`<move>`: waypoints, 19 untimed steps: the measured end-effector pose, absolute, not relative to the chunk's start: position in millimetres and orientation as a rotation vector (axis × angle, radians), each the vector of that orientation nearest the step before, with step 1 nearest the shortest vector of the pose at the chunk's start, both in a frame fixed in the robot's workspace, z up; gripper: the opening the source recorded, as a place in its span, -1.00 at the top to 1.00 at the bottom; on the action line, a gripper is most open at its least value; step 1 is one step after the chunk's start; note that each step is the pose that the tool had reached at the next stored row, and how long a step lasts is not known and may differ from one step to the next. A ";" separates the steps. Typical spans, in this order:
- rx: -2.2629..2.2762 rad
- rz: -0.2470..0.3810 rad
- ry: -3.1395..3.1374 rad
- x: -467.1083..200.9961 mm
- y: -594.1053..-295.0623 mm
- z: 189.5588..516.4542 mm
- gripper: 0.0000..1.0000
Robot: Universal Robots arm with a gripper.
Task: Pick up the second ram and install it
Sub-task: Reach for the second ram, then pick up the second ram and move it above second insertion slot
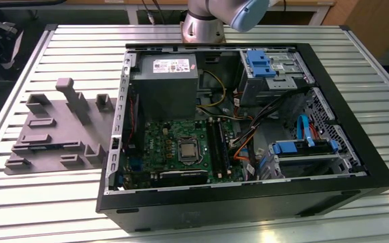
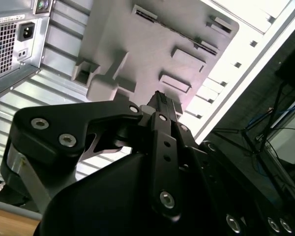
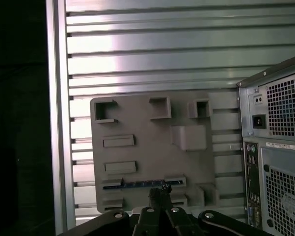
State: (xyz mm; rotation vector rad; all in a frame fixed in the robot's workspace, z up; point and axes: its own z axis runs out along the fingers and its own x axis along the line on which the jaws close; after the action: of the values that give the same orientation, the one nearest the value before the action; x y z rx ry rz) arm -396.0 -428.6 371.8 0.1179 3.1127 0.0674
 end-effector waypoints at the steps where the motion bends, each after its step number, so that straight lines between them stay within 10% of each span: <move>1: 0.118 0.067 3.113 -397.3 -429.9 371.1 0.79; 19: 0.118 0.067 3.113 -403.5 -434.9 368.3 0.79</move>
State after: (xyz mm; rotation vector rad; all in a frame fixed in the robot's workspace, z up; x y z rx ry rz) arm -403.5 -434.9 368.3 0.1180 3.1130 0.0669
